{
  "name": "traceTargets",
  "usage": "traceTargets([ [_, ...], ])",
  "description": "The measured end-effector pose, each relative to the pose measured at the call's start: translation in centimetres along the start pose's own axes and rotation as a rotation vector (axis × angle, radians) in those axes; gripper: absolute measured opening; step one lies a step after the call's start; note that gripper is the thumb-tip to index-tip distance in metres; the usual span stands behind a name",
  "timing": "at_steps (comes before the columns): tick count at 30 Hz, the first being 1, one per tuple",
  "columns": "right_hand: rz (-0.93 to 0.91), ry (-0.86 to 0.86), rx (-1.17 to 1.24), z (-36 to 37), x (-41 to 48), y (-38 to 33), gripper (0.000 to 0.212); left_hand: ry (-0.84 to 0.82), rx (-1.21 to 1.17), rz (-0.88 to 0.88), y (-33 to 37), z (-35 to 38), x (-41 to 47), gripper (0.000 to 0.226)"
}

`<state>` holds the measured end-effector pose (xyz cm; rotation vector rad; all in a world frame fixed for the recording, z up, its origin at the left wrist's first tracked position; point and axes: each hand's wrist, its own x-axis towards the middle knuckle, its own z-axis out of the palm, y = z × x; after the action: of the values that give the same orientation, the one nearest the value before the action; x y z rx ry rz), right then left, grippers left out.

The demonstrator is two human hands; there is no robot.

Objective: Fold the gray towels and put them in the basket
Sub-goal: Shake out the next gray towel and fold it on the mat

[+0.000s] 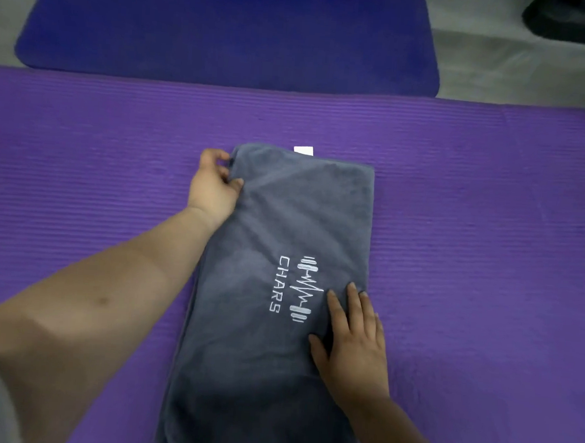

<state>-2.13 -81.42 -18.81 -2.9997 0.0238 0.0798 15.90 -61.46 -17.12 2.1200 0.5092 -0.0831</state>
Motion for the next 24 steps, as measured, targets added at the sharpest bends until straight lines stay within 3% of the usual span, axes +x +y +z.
traceTargets([
  [5, -0.028, 0.097, 0.008, -0.3, -0.3, -0.3, 0.058, 0.028, 0.039, -0.014, -0.9, -0.8, -0.5, 0.048],
  [8, -0.117, 0.240, 0.138, -0.6, -2.3, -1.9, 0.041, 0.018, 0.116, -0.080, -0.6, -2.0, -1.3, 0.054],
  [10, -0.226, 0.218, 0.200, -0.7, -4.5, -3.3, 0.030, -0.111, 0.259, -0.116, -1.1, -3.4, -2.9, 0.033],
  [12, -0.290, 0.154, 0.171, -0.6, -6.5, -3.5, 0.029, -0.315, 0.409, -0.146, -2.4, -4.9, -5.8, 0.032],
  [14, -0.190, 0.122, 0.154, -0.5, -7.8, -2.1, 0.029, -0.375, 0.435, -0.171, -4.4, -5.6, -9.0, 0.030],
  [18, 0.313, -0.002, 0.266, -1.2, -8.6, 0.5, 0.030, -0.272, 0.438, -0.198, -5.9, -6.0, -12.7, 0.031],
  [20, 0.495, -0.164, 0.359, -1.8, -7.8, 0.2, 0.028, -0.095, 0.623, 0.045, -5.2, -6.2, -12.9, 0.036],
  [22, 0.562, -0.277, 0.473, -2.4, -6.9, -0.1, 0.027, -0.018, 0.726, 0.490, -3.7, -5.4, -12.3, 0.044],
  [24, 0.616, -0.276, 0.602, -2.7, -6.5, 0.1, 0.022, -0.141, 0.810, 0.846, -1.4, -3.1, -11.5, 0.048],
])
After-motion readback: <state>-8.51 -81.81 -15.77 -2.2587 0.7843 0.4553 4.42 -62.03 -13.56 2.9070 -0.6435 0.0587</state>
